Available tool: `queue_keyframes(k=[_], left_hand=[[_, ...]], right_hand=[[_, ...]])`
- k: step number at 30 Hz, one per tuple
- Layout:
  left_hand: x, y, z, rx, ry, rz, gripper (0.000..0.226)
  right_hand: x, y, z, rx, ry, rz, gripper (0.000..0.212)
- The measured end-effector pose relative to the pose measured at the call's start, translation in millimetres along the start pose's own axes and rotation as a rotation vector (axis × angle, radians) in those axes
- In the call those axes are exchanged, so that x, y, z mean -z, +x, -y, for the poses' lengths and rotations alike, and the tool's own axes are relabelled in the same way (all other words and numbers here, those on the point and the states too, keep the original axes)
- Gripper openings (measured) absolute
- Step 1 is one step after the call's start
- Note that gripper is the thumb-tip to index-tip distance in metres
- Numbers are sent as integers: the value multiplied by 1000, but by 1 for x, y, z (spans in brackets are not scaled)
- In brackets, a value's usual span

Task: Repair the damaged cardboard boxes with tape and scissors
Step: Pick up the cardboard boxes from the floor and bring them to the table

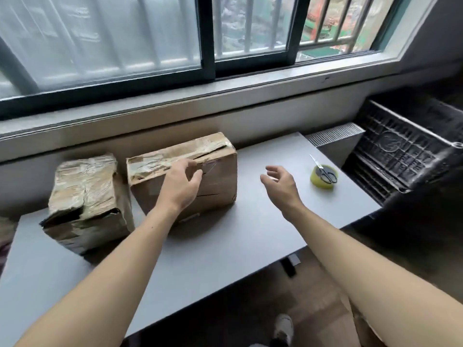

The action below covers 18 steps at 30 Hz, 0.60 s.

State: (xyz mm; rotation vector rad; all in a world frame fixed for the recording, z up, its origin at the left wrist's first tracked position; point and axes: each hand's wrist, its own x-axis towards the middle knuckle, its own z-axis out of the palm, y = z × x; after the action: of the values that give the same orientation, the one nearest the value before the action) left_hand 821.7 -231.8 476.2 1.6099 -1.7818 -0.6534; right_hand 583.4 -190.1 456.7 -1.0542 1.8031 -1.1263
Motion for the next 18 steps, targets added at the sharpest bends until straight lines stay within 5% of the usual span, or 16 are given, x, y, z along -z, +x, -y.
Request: queue_keyframes(k=[8,18], left_hand=[[-92,-22,-86,-154,-40,221,30],[-254,-109,-208,-220,-63,464,27]], right_hand=[[113,-34,-49,-80,74,-206,11],[291,-77,-161,-161,149,-385,11]])
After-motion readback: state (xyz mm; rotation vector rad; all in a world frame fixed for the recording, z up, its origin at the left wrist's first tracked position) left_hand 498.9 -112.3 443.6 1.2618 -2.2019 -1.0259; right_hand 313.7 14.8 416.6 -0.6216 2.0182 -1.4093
